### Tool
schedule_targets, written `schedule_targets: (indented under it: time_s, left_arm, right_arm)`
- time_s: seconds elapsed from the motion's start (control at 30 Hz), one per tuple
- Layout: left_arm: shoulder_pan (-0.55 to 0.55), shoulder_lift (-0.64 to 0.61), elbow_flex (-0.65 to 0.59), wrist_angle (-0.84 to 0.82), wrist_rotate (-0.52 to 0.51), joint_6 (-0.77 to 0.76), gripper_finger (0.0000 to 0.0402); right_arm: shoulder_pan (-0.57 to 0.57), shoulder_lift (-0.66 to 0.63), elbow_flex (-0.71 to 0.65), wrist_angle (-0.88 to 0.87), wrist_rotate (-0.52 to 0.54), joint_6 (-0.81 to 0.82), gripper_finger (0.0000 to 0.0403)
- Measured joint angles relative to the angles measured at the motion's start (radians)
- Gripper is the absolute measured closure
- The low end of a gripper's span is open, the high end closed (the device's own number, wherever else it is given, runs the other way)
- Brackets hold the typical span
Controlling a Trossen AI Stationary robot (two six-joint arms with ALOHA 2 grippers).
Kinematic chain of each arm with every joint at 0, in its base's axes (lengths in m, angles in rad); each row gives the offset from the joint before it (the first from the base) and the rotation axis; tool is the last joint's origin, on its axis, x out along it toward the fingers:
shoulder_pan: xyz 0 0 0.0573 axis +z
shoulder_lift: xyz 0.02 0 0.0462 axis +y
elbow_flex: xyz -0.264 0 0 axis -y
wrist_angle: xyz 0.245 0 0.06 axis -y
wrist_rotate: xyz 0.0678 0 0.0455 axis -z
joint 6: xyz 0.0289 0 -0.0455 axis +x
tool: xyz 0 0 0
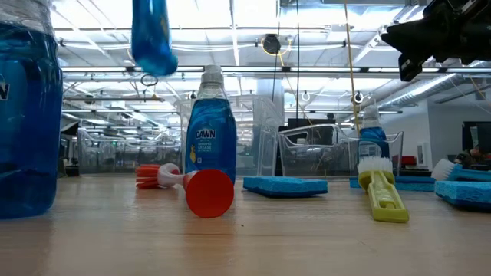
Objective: Pick & Place Kitchen Sink Supplies
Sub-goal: Put the blue dish soap into the right transparent bin
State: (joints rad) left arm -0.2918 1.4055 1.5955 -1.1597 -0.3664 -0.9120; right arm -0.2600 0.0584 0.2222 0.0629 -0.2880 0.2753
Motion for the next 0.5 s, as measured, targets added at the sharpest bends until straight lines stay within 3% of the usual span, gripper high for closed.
schedule_targets:
  time_s: [0.2, 0.5]
  left_arm:
    - [0.022, 0.000, 0.097, 0.003, 0.009, 0.052, 0.0272]
    - [0.087, 0.015, 0.118, 0.143, 0.062, 0.165, 0.0272]
  right_arm:
    - [0.000, 0.070, 0.001, 0.164, -0.054, -0.013, 0.0348]
    - [0.000, 0.374, 0.001, 0.438, -0.095, -0.029, 0.0348]
